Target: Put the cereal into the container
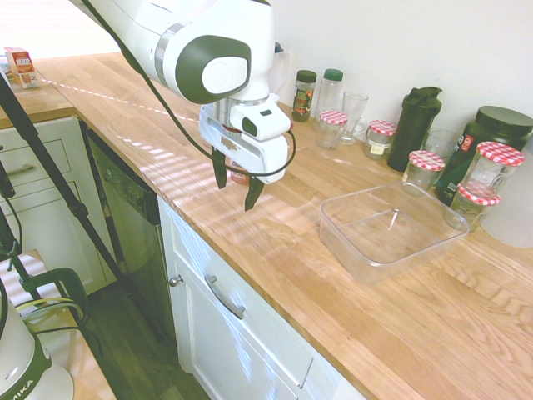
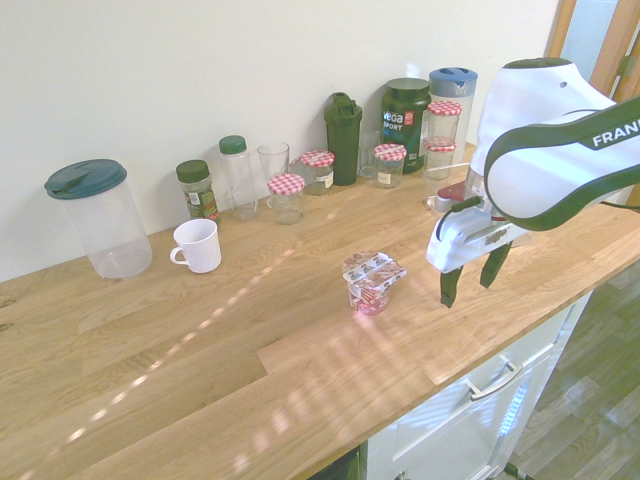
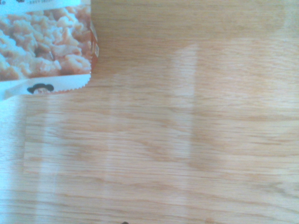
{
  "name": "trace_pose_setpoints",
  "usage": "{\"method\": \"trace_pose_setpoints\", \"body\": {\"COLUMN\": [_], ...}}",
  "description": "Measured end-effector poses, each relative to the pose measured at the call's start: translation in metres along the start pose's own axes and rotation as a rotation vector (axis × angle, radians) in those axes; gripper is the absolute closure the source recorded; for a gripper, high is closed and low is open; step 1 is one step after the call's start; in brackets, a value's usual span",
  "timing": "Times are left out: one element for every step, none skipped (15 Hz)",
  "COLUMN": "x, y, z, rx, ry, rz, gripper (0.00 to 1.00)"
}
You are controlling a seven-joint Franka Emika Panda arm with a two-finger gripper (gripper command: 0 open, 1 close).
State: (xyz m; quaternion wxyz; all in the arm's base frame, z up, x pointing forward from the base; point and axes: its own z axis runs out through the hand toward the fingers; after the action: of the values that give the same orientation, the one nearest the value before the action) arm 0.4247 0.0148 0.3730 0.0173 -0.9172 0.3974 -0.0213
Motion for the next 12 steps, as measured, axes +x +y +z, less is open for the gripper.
{"method": "trace_pose_setpoints", "body": {"x": [0.0, -0.001, -0.003, -0.007, -0.011, -0.015, -0.019, -0.021, -0.023, -0.024, -0.023, -0.023], "y": [0.0, 0.0, -0.003, -0.008, -0.014, -0.021, -0.028, -0.035, -0.043, -0.053, -0.064, -0.076], "z": [0.001, 0.002, 0.002, 0.002, 0.002, 0.003, 0.006, 0.01, 0.014, 0.018, 0.021, 0.023], "rx": [-0.003, -0.007, -0.001, 0.009, 0.022, 0.043, 0.063, 0.082, 0.104, 0.131, 0.157, 0.182], "ry": [-0.003, -0.009, -0.009, -0.006, -0.002, 0.001, 0.006, 0.015, 0.022, 0.037, 0.055, 0.07], "rz": [0.003, 0.01, 0.007, -0.003, -0.013, -0.018, -0.025, -0.033, -0.036, -0.045, -0.056, -0.068], "gripper": [0.0, 0.0, 0.0, 0.0, 0.0, 0.0, 0.0, 0.0, 0.0, 0.0, 0.0, 0.0]}}
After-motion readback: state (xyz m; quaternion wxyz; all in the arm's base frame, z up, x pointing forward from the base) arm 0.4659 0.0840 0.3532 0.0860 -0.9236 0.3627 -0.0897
